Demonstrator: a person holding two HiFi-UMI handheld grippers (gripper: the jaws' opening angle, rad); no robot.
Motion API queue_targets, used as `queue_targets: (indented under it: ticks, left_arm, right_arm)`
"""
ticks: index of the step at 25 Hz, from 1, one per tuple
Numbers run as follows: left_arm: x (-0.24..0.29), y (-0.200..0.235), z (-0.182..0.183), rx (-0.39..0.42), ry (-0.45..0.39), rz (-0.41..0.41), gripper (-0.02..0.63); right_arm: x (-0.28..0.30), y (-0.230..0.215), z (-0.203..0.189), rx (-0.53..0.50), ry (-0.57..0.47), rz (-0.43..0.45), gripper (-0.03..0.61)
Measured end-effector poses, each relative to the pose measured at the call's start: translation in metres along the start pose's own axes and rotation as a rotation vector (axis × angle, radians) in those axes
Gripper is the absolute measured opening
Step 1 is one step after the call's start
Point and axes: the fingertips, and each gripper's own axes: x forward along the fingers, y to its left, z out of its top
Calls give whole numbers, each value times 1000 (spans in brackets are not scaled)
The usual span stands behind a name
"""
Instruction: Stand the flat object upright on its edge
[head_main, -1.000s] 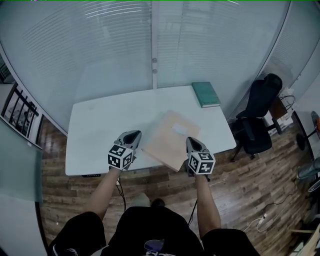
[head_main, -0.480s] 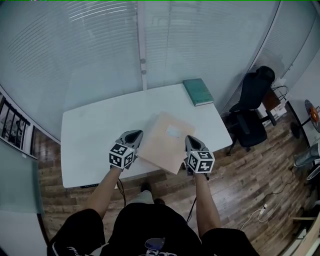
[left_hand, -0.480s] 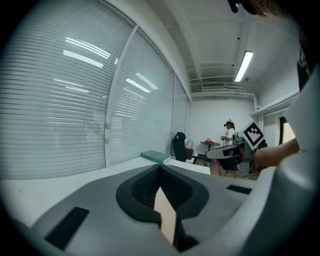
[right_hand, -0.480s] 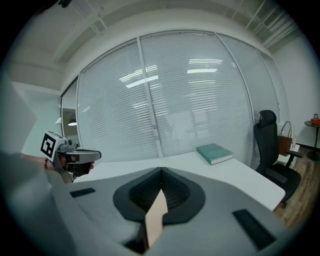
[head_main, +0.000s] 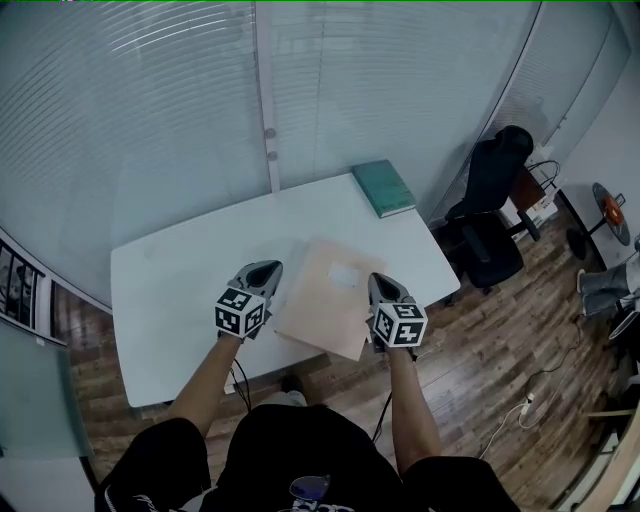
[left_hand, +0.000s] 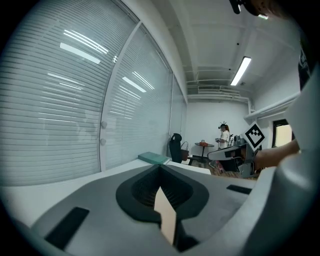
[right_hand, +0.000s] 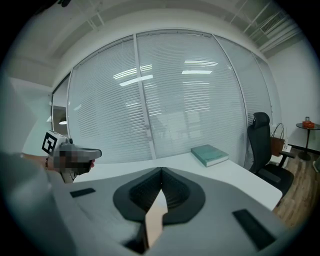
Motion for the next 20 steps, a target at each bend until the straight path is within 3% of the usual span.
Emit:
queue_targets:
  ticks: [9,20]
  left_arm:
    - [13,6,-7,-6,0,-88,19]
    - [27,7,-18,20,27,-138,19]
  right_arm:
    - [-6,-1,-11,17,4,-94,21]
    - [-3,-3,-20,28,6,-129,20]
